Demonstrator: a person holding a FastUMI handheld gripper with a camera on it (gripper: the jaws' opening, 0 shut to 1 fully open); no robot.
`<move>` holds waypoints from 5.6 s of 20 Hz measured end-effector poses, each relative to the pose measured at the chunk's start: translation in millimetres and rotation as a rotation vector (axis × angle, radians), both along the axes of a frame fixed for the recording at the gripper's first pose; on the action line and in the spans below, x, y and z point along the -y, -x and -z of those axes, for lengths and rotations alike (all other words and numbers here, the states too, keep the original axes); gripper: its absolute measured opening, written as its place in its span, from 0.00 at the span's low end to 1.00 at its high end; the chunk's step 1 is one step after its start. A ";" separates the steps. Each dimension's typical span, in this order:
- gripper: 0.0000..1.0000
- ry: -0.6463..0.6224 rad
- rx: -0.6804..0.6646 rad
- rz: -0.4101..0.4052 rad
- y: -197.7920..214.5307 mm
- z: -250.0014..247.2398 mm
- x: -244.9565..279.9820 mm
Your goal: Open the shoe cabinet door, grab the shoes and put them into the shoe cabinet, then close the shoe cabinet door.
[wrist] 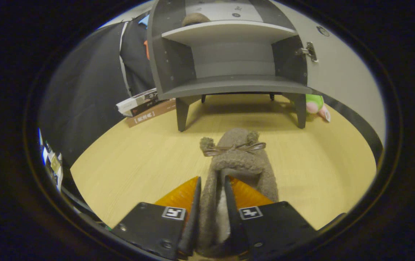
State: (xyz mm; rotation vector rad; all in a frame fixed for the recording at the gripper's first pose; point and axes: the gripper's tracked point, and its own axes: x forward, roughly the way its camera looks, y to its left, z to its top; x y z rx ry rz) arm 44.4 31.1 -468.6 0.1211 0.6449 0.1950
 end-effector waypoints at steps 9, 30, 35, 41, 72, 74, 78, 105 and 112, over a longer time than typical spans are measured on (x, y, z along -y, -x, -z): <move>0.11 -0.043 0.025 0.038 17.7 -47.9 17.5; 0.08 -0.061 0.384 -0.022 39.0 -310.7 23.5; 0.08 0.003 0.467 -0.038 24.1 -382.0 17.6; 0.08 0.034 0.466 -0.027 -15.0 -450.2 17.1; 0.08 0.261 0.071 0.082 -335.3 -349.5 43.0; 0.10 0.255 0.049 0.089 -335.6 -348.1 39.9; 0.28 0.219 0.081 0.073 -332.3 -356.3 25.7; 1.00 0.182 0.574 0.061 113.5 -509.7 83.3; 1.00 0.173 0.689 0.047 217.7 -504.5 142.4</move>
